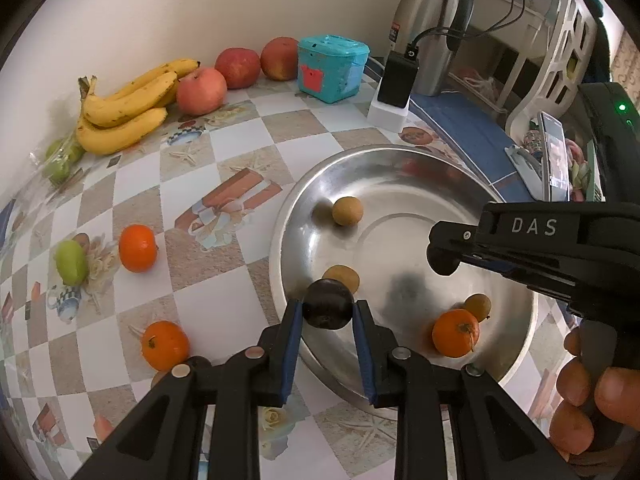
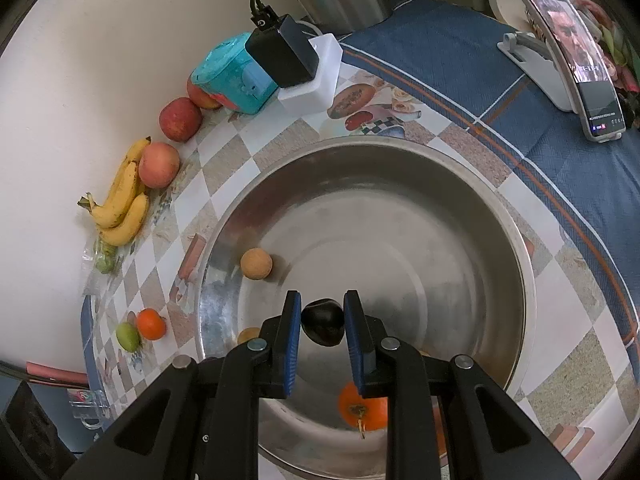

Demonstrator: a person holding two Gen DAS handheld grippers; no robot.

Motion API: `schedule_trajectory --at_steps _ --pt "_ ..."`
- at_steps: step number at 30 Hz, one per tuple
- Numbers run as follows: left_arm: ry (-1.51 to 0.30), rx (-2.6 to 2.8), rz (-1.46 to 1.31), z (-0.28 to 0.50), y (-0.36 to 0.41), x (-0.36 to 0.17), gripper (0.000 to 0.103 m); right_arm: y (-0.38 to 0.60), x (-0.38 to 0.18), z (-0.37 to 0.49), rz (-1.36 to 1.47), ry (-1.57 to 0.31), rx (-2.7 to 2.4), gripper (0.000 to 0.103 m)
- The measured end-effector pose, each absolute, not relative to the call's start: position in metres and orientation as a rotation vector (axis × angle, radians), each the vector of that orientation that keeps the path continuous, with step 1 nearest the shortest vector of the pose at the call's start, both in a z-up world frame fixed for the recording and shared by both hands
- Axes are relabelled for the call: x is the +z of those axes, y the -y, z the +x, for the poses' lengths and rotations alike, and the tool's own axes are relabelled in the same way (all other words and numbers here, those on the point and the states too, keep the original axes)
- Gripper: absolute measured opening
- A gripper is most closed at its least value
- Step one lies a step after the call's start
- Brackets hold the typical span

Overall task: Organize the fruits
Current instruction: 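Open both grippers to drop the dark plums into the basin, then move both grippers back over the fruit pile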

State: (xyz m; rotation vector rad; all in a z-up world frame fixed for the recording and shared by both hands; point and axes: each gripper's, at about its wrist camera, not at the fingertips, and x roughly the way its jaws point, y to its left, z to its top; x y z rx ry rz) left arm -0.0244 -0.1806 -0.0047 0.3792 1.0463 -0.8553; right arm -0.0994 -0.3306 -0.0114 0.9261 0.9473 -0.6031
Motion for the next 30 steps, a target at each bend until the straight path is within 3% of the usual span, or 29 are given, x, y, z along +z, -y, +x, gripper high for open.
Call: schedule_trajectory --at_steps 2,5,8,10,14,15,30 --pt "-1.047 -0.851 0.384 -0.024 0.181 -0.006 0.028 0.331 -0.012 -0.099 0.930 -0.953 -0.604 0.023" --pt "-1.050 -0.854 0.383 -0.024 0.181 -0.006 0.031 0.331 -0.013 -0.098 0.929 -0.963 -0.611 0.034" --pt "-1.045 -0.854 0.381 -0.024 0.180 -0.005 0.046 0.331 -0.012 -0.098 0.930 -0.964 -0.617 0.041" --pt "-1.043 -0.855 0.376 -0.023 0.180 -0.003 0.048 0.331 -0.011 -0.099 0.928 -0.962 -0.622 0.041" --pt "-1.038 -0.847 0.366 -0.021 0.176 0.000 0.056 0.331 -0.006 -0.100 0.918 -0.952 -0.631 0.061" --pt "-1.040 -0.842 0.358 -0.019 0.174 0.001 0.059 0.331 -0.005 -0.100 0.916 -0.950 -0.630 0.061" --pt "-1.112 -0.529 0.122 0.050 0.100 0.004 0.060 0.303 0.010 -0.080 0.798 -0.978 -0.570 0.063"
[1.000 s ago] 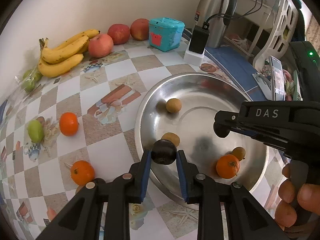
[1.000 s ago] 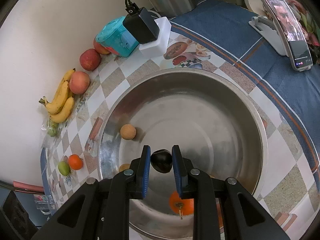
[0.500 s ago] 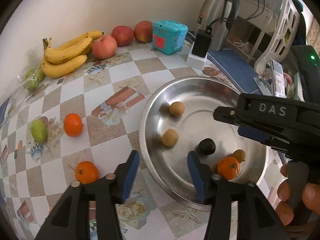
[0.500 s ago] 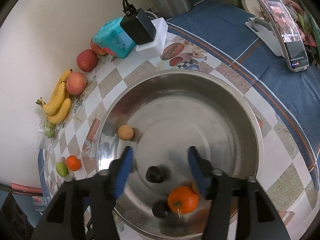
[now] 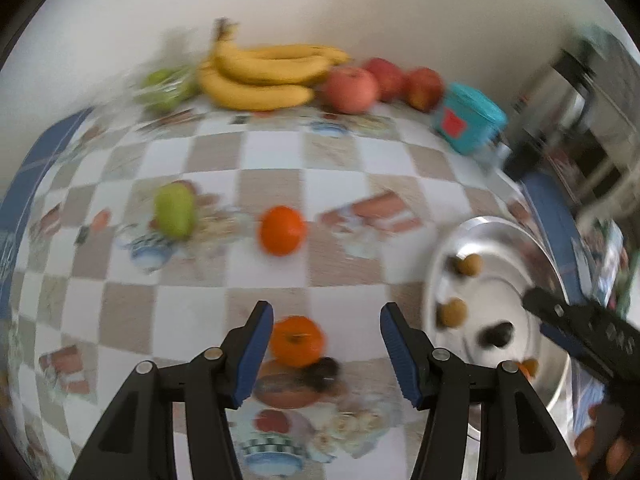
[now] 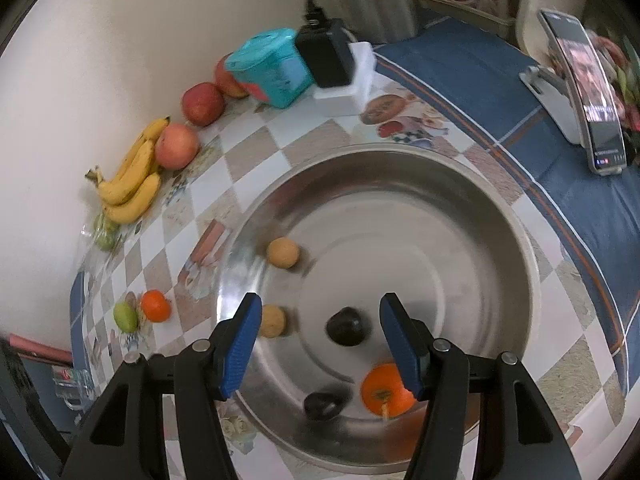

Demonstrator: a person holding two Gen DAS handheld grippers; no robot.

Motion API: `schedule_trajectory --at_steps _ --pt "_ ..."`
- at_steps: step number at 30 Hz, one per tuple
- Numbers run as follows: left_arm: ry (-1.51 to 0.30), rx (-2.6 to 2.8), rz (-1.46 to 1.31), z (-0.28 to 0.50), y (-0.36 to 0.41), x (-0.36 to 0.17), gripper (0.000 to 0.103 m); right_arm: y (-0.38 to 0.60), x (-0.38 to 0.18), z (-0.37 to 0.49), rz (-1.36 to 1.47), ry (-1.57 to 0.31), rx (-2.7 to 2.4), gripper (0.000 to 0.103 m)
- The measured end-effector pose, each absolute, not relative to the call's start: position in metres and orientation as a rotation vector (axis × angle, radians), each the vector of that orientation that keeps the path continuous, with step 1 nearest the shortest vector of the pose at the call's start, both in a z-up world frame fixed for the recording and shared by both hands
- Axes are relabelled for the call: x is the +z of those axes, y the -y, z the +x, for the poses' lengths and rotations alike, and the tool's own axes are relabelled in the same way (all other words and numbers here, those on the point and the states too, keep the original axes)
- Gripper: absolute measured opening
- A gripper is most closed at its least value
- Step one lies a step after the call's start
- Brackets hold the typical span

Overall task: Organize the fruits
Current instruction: 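Move both grippers back over the fruit pile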

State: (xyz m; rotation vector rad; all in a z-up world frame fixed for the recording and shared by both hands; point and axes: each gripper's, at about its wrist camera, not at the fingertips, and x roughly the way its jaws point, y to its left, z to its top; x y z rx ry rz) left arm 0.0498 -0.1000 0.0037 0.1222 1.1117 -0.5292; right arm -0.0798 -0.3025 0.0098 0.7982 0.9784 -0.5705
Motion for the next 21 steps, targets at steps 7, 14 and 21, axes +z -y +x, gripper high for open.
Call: schedule_trajectory --at_steps 7,14,21 --pt "-1.136 -0.372 0.020 0.070 0.057 0.004 0.060 0.274 0.015 -0.060 0.710 -1.000 -0.488 0.062" --pt "-1.139 -0.313 -0.008 0.074 0.041 0.004 0.060 0.261 0.019 -0.053 0.673 -1.006 -0.458 0.062" --pt "-1.178 -0.259 0.009 0.075 0.040 -0.007 0.093 0.252 0.015 -0.046 0.602 -1.041 -0.442 0.086"
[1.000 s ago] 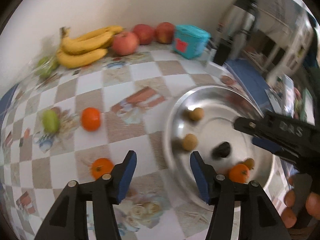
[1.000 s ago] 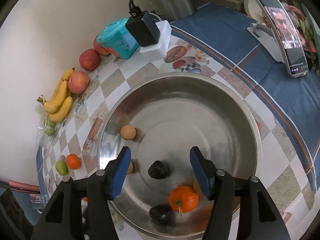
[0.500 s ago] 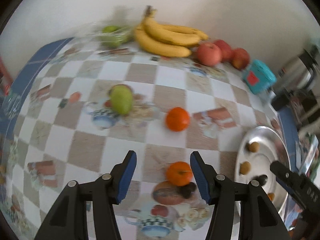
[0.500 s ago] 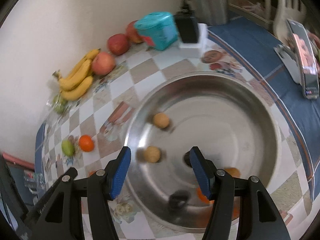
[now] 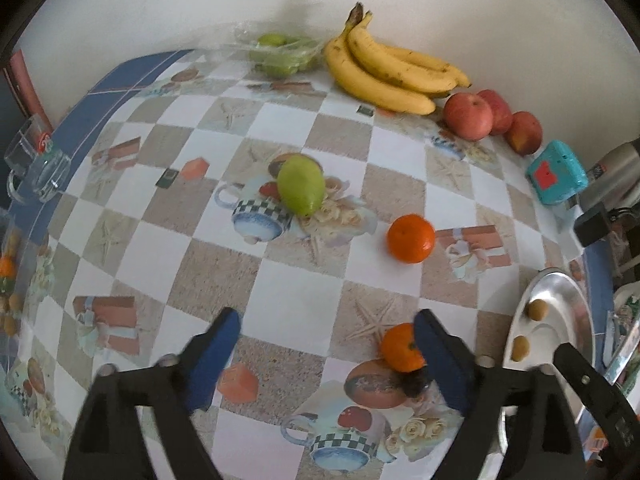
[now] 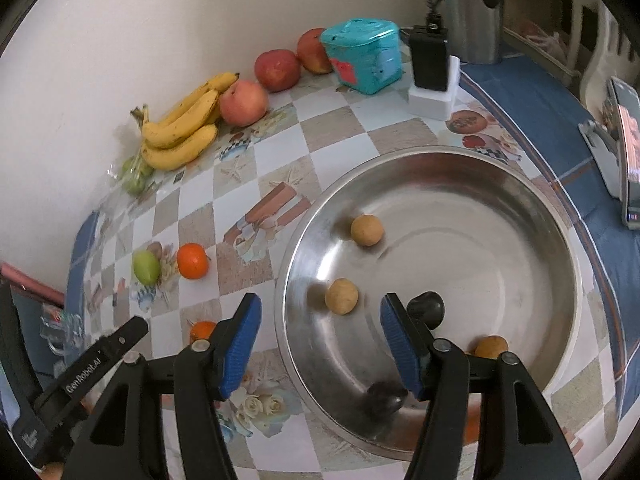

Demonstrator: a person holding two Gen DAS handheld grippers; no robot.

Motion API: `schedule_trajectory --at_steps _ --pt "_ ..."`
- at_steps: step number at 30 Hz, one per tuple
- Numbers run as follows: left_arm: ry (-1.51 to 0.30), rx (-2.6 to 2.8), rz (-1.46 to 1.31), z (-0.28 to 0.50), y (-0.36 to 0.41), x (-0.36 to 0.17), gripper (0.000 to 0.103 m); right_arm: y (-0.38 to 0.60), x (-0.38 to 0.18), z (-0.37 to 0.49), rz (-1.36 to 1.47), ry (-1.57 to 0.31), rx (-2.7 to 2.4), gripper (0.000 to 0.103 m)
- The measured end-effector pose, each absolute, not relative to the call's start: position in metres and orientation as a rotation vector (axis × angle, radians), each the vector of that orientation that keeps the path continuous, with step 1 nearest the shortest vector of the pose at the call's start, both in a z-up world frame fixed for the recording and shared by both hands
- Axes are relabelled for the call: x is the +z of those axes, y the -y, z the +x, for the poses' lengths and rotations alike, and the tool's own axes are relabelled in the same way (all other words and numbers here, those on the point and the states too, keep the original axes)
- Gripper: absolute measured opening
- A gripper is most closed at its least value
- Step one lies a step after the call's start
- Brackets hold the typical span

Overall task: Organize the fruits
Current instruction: 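Move both grippers back over the fruit pile, then lower the left gripper onto an orange and close it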

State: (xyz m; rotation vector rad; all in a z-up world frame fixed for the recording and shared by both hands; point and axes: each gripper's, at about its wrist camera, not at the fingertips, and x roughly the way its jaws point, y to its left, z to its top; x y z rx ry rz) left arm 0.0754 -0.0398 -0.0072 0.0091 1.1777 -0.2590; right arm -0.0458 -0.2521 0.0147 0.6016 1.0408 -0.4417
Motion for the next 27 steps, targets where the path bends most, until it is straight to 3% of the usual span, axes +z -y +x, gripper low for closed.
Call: schedule_trajectory --at_steps 4,8,11,27 --pt "-1.178 -0.222 0.048 0.074 0.040 -0.012 0.103 0.246 0.011 -0.041 0.552 -1.064 -0.431 0.090" --pt "-1.169 -0.180 0.068 0.075 0.037 -0.014 0.103 0.241 0.009 -0.039 0.520 -1.078 -0.417 0.090" --pt "-1.162 -0.152 0.069 0.076 0.033 -0.014 0.103 0.237 0.011 -0.037 0.476 -1.075 -0.425 0.096" --pt "-1.182 -0.180 0.067 0.075 0.036 -0.015 0.103 0.223 0.001 -0.027 0.452 -1.133 -0.367 0.096"
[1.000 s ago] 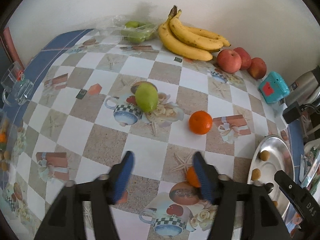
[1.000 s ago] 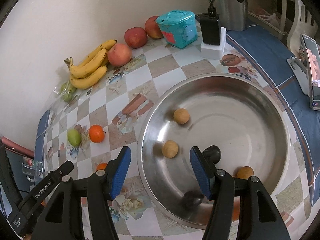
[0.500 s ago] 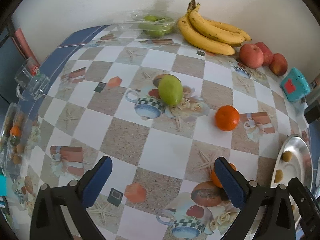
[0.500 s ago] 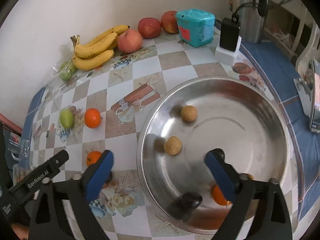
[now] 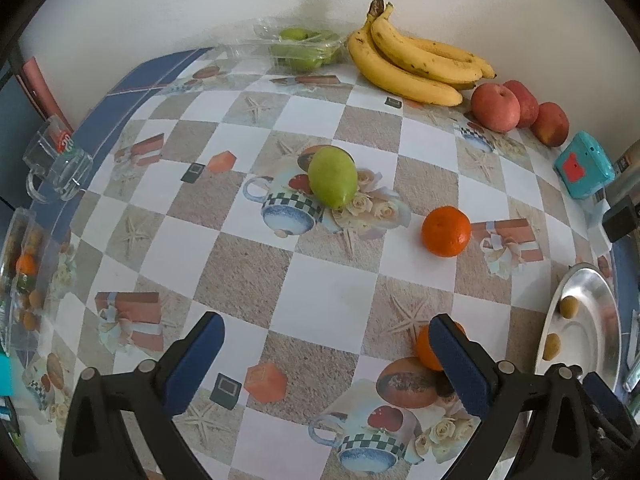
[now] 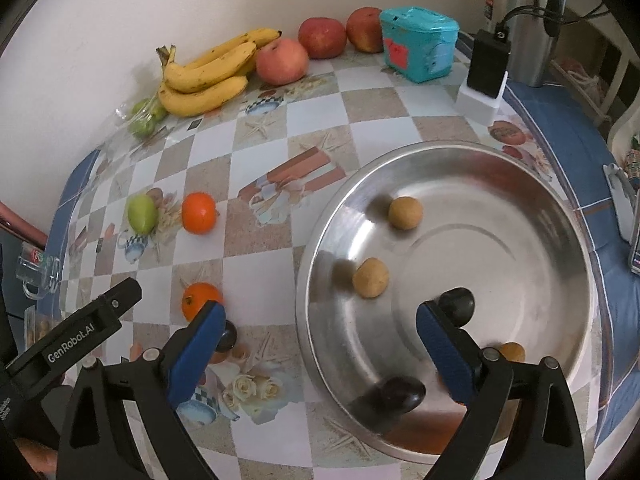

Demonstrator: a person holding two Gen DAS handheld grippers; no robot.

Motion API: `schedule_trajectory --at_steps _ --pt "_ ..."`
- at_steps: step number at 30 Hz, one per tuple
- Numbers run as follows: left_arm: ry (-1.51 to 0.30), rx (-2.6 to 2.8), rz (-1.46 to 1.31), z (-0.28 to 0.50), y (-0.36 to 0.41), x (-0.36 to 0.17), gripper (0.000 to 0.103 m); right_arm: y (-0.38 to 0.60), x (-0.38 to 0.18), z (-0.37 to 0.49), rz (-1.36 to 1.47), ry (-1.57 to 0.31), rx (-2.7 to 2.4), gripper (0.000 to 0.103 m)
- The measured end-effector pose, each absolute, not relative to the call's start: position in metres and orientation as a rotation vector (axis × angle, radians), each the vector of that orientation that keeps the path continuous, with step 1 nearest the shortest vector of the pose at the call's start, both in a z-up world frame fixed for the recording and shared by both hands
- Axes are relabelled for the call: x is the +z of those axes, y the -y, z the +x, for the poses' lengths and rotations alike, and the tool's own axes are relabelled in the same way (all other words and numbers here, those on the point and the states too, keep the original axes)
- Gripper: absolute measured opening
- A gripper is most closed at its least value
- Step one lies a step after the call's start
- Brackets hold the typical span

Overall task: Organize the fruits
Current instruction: 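Lower the left gripper onto an orange and close it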

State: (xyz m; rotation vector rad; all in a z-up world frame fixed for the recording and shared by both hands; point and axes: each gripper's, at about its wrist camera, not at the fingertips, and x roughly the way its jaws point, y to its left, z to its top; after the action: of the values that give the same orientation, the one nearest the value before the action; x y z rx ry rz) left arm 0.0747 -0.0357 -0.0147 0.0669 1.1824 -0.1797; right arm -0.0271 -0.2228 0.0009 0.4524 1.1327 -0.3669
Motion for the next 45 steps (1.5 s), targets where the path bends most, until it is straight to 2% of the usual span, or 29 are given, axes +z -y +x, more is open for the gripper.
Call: schedule_trajectory --at_steps 18,19,21,28,30,38,41,45 --pt "-1.248 -0.317 0.019 0.070 0.055 -0.029 0.101 0.237 -0.003 -0.035 0.487 -1.137 -0.460 0.096" --pt "-1.255 -0.333 0.018 0.069 0.058 -0.030 0.099 0.238 -0.002 -0.036 0.491 -1.134 -0.462 0.096" --pt "-1.267 -0.365 0.016 0.068 0.063 -0.033 0.088 0.240 -0.002 -0.037 0.497 -1.129 -0.473 0.096" --pt "-1.273 -0.459 0.032 0.063 0.084 -0.036 0.070 0.243 0.002 -0.039 0.507 -1.114 -0.488 0.096" --pt "-1.273 -0.473 0.046 0.061 0.089 -0.037 0.058 0.242 0.002 -0.039 0.502 -1.116 -0.485 0.096" --pt "-1.281 -0.491 0.087 0.058 0.098 -0.045 0.050 0.242 0.002 -0.040 0.504 -1.115 -0.488 0.096" --pt "-1.272 -0.484 0.088 0.059 0.098 -0.043 0.039 0.242 0.003 -0.040 0.502 -1.114 -0.489 0.096" --pt "-1.282 -0.496 0.071 0.059 0.098 -0.044 0.039 0.241 0.002 -0.040 0.500 -1.114 -0.489 0.096"
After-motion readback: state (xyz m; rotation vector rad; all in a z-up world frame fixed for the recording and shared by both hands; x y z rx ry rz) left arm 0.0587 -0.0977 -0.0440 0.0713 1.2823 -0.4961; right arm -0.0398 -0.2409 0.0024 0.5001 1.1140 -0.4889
